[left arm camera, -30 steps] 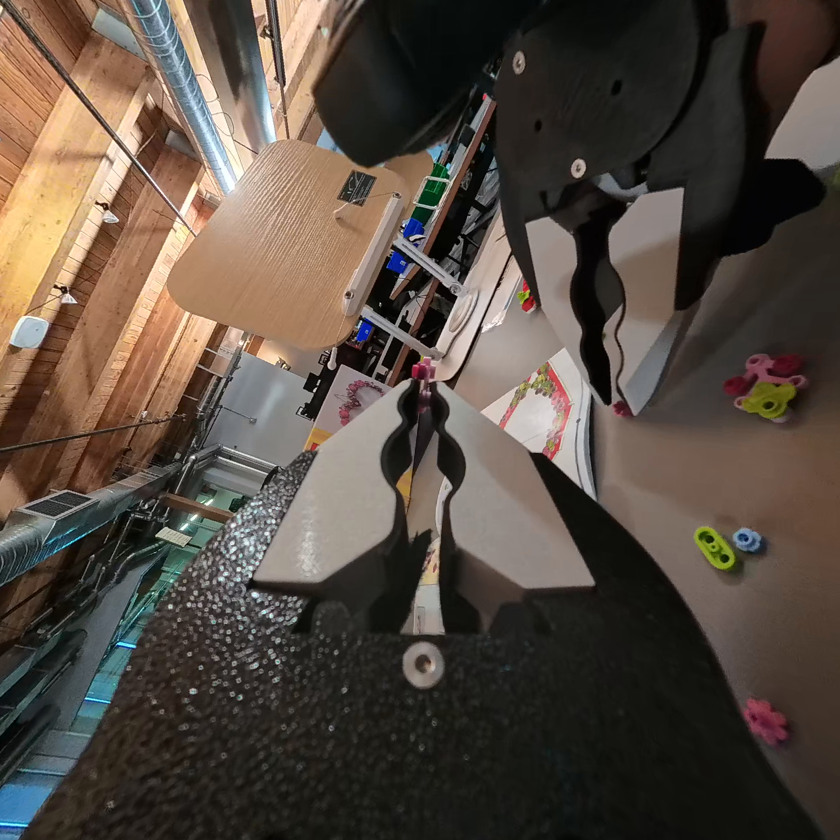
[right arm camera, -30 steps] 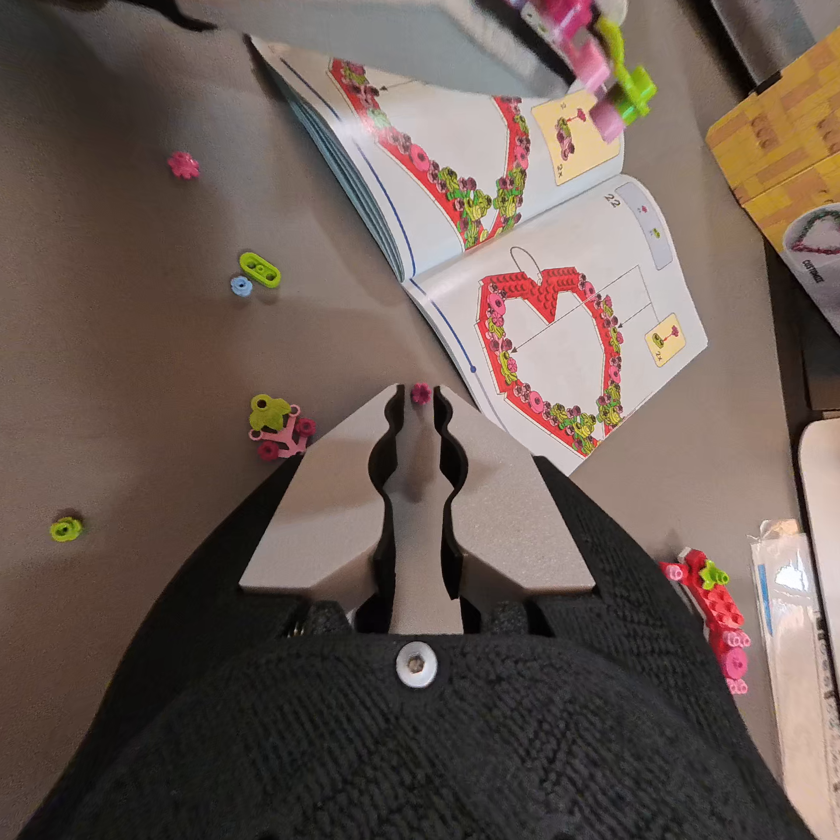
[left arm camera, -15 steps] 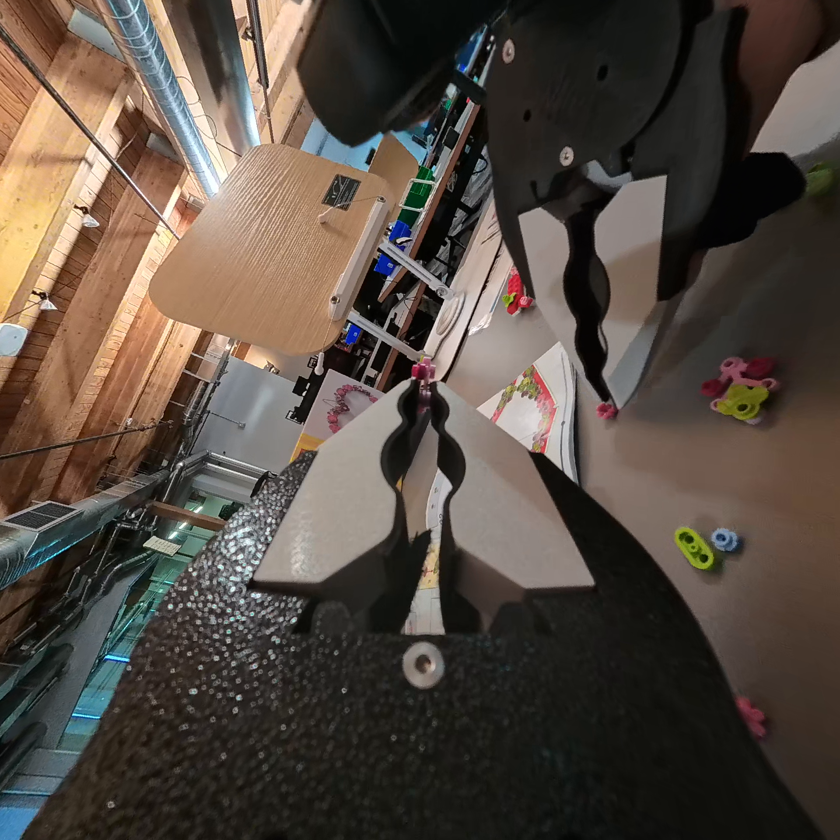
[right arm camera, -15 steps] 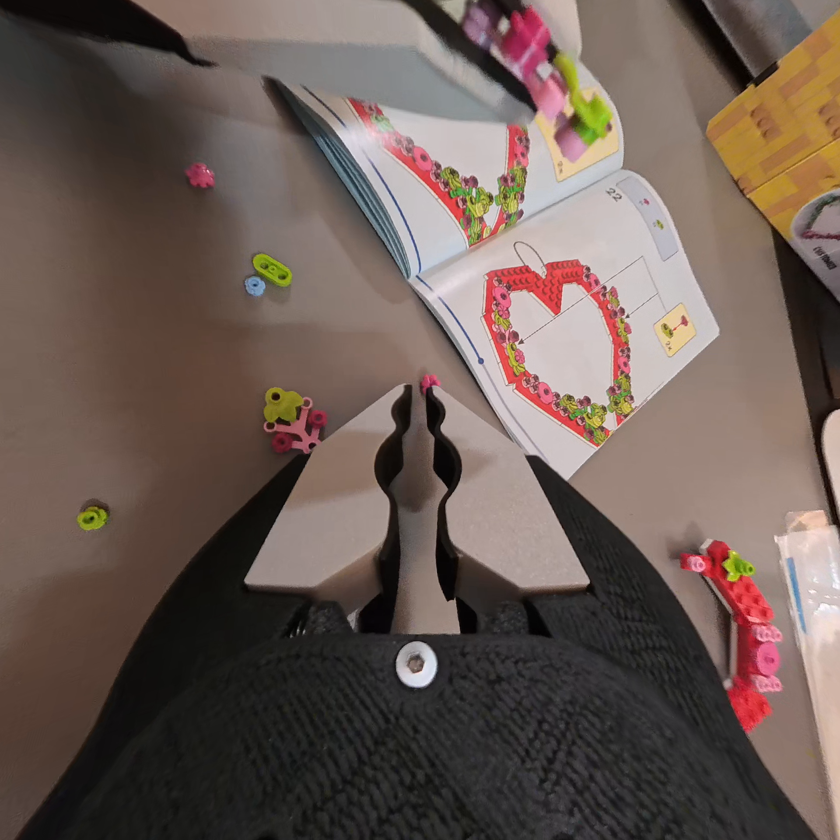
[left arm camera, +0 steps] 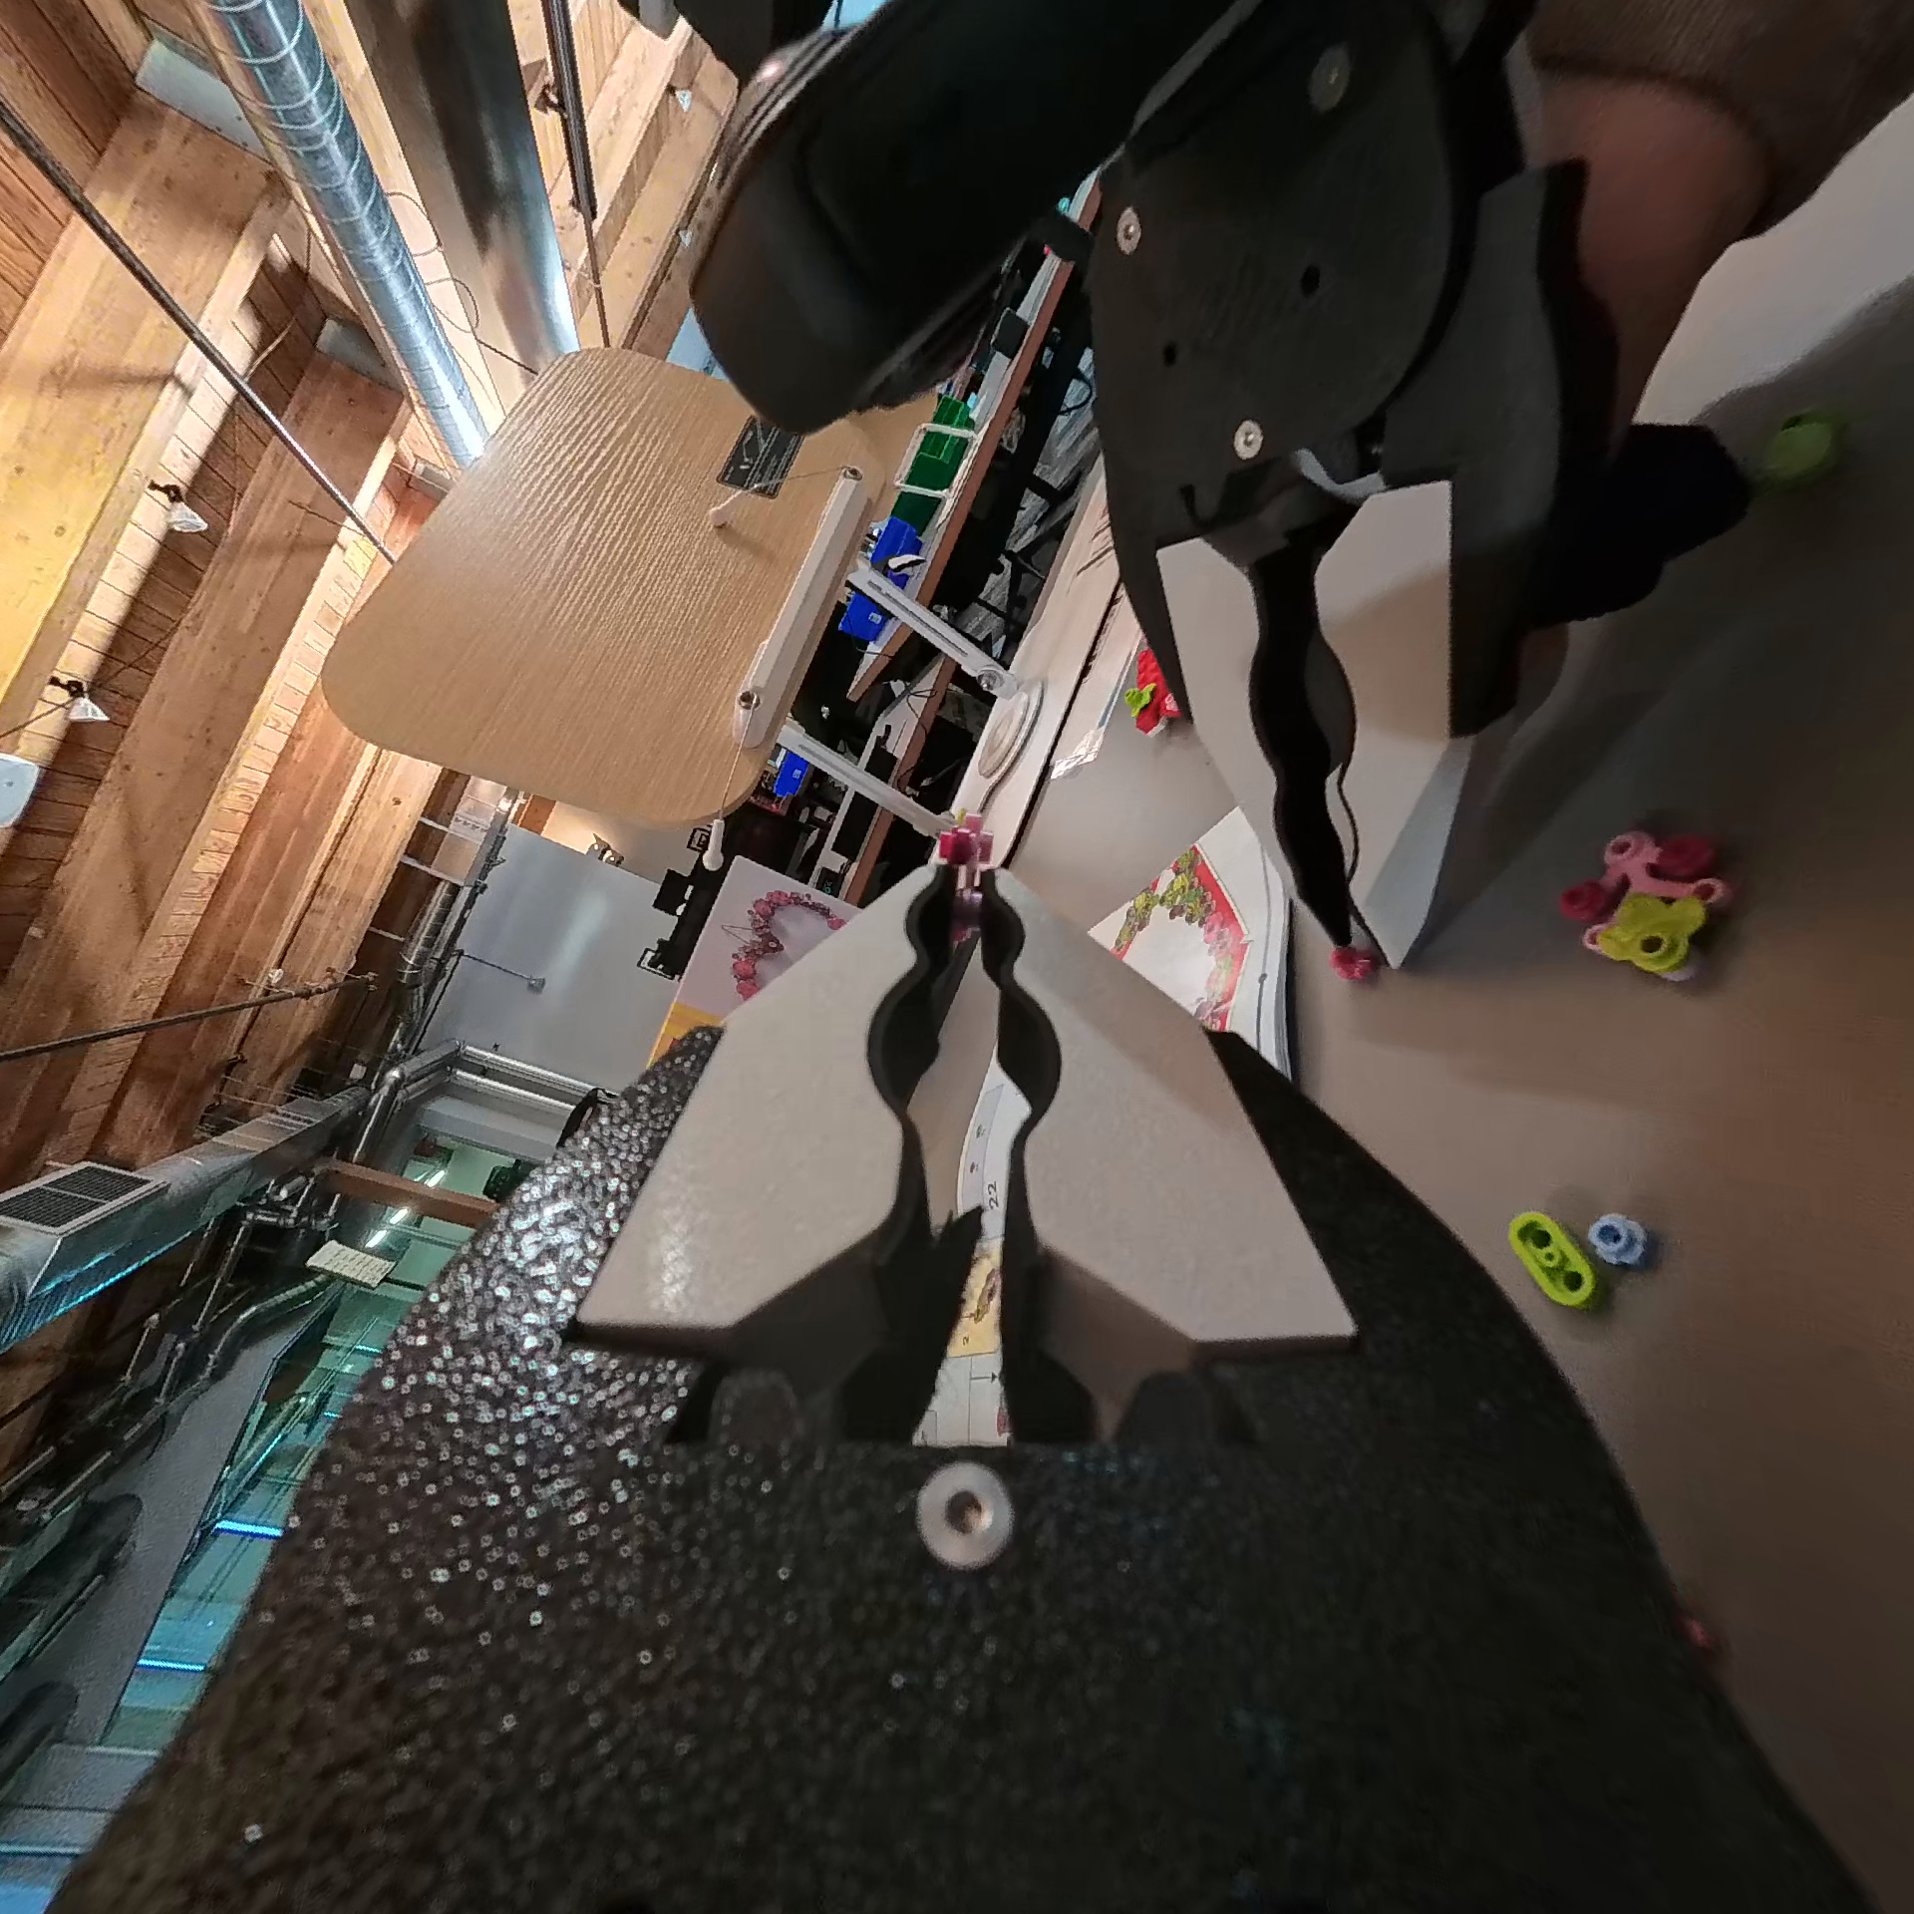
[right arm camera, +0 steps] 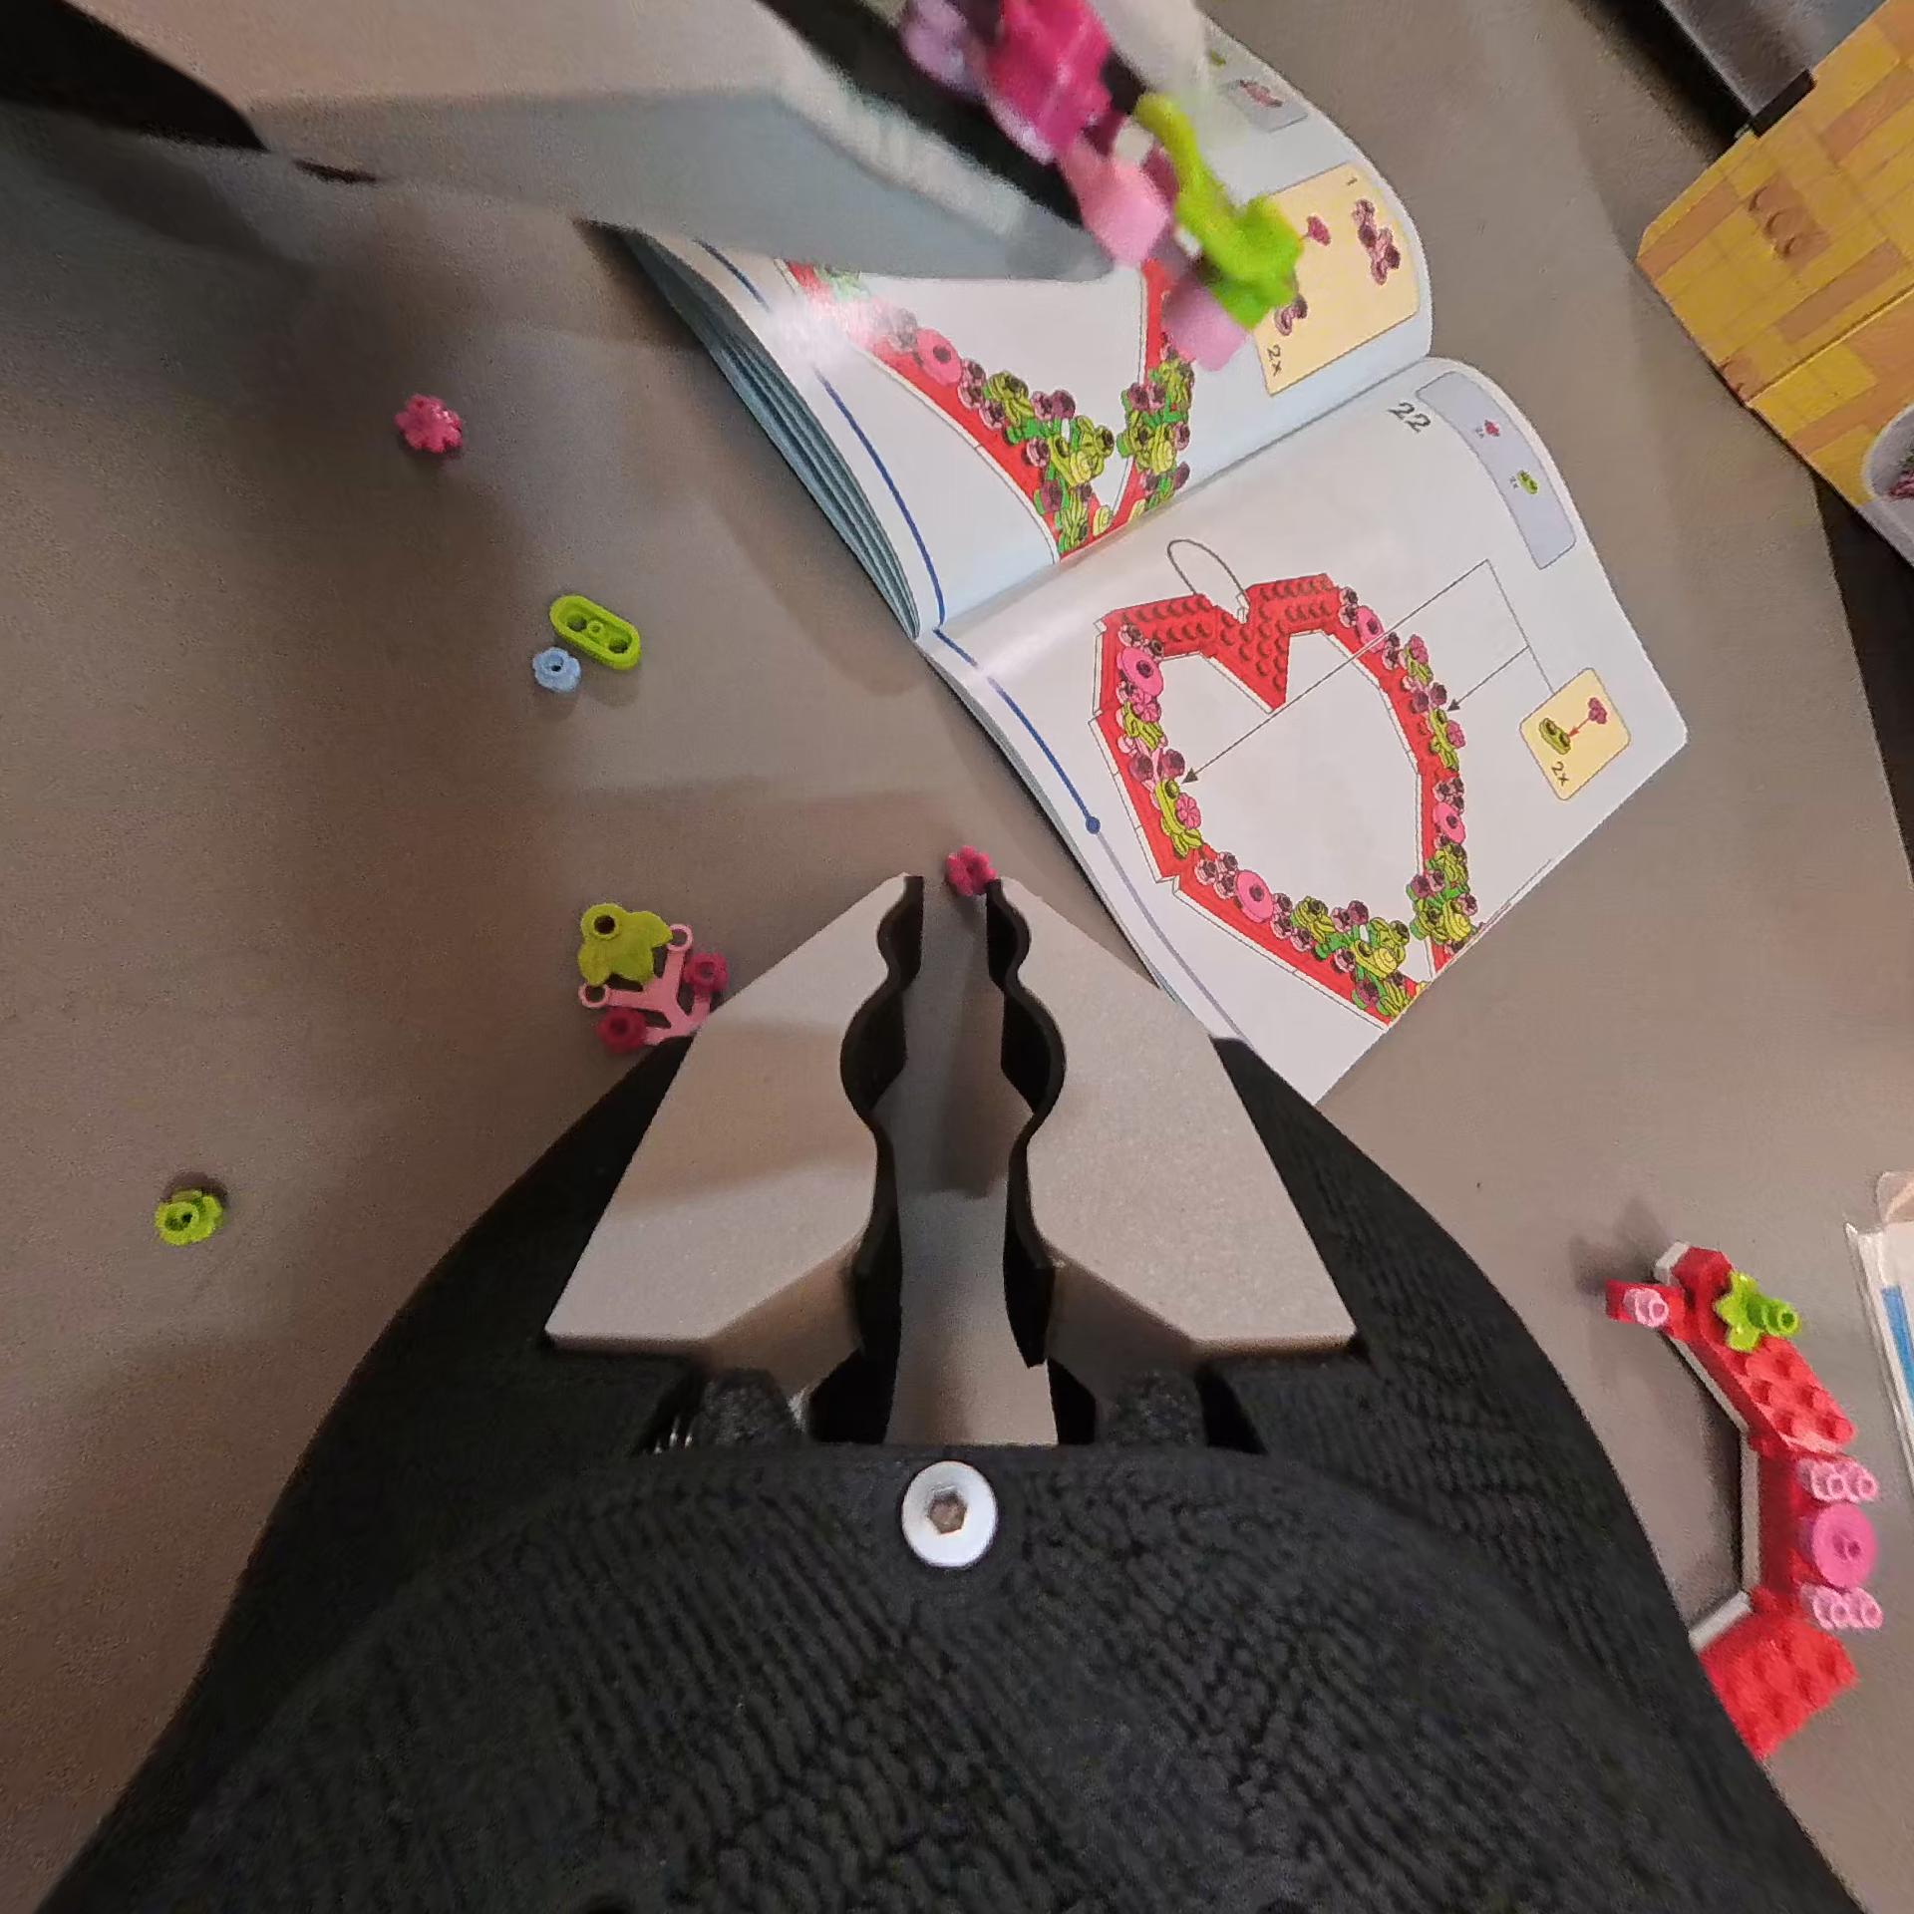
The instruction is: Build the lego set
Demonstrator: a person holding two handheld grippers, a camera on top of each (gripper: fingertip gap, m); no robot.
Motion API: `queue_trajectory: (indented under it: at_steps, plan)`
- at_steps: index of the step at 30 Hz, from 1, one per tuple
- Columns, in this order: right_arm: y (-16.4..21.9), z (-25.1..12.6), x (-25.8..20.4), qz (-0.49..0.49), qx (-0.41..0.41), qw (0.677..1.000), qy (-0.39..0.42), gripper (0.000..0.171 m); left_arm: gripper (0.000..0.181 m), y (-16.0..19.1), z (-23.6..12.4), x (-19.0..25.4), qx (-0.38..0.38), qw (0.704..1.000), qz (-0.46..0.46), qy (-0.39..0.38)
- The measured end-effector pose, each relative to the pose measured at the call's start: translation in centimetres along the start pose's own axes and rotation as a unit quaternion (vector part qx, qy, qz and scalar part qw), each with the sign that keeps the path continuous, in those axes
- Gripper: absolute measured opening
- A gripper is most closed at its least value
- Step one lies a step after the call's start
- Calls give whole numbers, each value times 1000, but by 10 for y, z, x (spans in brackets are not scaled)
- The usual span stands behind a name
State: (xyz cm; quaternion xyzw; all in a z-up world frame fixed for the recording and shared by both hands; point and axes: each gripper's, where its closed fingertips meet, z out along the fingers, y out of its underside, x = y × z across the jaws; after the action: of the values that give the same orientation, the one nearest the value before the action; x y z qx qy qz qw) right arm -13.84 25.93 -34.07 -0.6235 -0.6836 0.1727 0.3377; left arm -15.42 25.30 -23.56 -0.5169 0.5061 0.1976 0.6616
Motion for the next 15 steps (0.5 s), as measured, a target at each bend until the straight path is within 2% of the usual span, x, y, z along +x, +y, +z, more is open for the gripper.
queue_trajectory:
  at_steps: [15]
  plan:
    - [-3, 3, 3, 36, 8, 999, -10, 15, 2, -1, 1, 4, 0, 1000, 1, 9]
